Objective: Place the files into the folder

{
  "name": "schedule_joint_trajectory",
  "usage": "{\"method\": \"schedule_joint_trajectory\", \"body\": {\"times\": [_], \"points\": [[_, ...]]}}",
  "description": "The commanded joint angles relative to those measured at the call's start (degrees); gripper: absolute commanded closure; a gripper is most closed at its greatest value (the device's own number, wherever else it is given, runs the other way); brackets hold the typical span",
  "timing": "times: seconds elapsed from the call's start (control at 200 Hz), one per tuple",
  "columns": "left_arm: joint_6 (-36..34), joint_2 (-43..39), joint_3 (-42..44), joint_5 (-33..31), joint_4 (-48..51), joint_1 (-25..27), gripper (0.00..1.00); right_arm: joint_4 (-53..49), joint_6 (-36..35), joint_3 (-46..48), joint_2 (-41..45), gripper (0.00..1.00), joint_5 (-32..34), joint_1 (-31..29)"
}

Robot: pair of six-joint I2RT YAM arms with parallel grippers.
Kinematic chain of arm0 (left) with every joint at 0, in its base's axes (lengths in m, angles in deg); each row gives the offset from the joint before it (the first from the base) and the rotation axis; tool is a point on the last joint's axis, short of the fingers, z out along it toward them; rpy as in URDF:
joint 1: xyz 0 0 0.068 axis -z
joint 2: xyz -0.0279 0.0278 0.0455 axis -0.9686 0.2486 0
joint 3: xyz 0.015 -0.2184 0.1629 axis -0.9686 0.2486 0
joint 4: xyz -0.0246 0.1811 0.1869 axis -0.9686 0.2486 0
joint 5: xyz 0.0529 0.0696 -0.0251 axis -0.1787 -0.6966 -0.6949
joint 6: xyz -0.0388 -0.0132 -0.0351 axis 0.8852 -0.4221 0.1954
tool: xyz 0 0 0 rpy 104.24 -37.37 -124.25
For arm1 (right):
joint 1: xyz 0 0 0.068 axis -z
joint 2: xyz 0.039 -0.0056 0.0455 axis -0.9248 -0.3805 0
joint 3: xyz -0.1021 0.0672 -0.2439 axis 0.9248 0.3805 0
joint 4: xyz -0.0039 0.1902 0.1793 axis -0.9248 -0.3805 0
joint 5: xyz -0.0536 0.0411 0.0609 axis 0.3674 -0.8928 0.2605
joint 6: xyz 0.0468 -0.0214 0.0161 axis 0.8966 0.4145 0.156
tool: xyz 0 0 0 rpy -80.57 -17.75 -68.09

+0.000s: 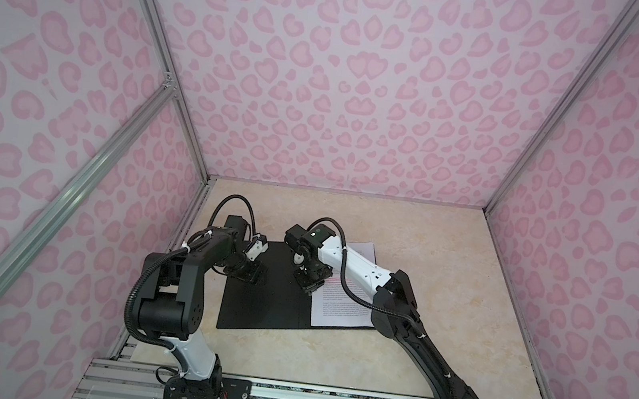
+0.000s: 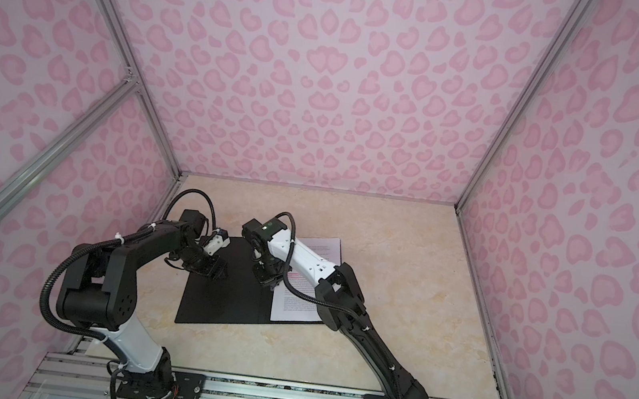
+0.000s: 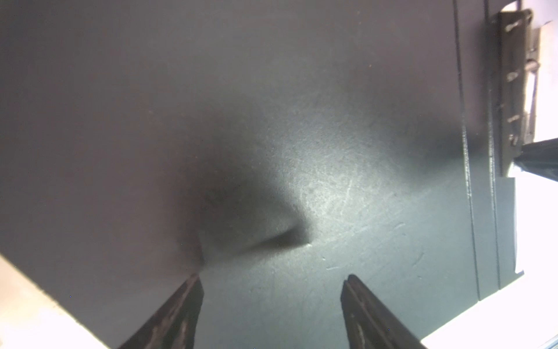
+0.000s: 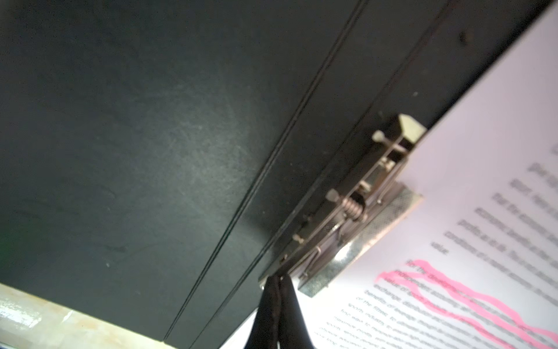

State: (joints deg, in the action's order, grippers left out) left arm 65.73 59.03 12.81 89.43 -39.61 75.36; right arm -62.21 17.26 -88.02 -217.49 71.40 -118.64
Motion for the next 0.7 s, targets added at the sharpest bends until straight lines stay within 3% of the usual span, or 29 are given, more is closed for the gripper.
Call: {"method": "schedule_joint_trajectory", "body": {"times": [0.0, 0.695], "points": [[-0.7, -0.6, -0.6, 0.8, 0.9, -0.1, 0.24, -0.1, -0.2, 0.3, -0.7, 0.96, 1.8, 0.2], [-0.6, -0.2, -1.2, 1.1, 1.1, -0.1, 0.24, -1.2, -0.8, -2.1, 0.0, 0.95, 0.7, 0.3]]}}
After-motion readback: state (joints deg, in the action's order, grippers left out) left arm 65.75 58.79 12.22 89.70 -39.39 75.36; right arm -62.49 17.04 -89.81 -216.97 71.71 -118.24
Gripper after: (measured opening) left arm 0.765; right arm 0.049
